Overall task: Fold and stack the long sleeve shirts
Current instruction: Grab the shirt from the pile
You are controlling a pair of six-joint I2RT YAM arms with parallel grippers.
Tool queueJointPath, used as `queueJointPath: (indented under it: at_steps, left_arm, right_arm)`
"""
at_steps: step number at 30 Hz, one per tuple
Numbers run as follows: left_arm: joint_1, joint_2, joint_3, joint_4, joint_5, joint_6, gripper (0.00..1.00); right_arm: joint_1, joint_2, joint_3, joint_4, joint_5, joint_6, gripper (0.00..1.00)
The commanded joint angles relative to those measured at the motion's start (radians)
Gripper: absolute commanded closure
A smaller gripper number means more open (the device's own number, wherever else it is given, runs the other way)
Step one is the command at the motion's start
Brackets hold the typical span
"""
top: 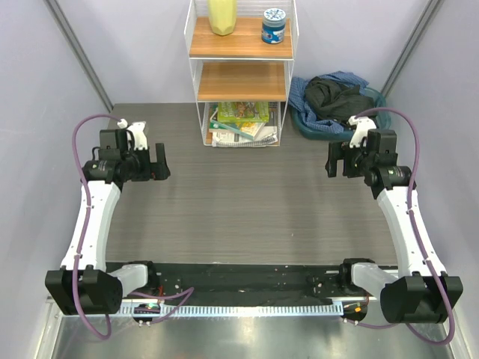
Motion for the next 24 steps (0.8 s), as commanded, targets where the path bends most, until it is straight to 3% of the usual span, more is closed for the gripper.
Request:
queueJointPath:
  at_steps: [1,11,16,24]
  left_arm:
    - [0.005,-0.010,0.085,0.050,-0.007,-0.035,0.00]
    - [0.005,-0.035,0.126,0.205,-0.073,-0.098,0.00]
    - [0.005,-0.049,0.134,0.282,-0.035,-0.094,0.00]
    - [0.005,0.001,0.108,0.328,0.014,-0.111,0.00]
  right_arm:
    - [-0.003,0.042,0.082,0.025,0.036,0.032,0.00]
    - [-0.090,0.269,0.364,0.068,0.009,-0.006,0.00]
    - [-0.182,0.523,0.599,0.117,-0.020,0.013,0.00]
    - [-0.190,0.919,1.042,0.136,-0.069,0.038,0.00]
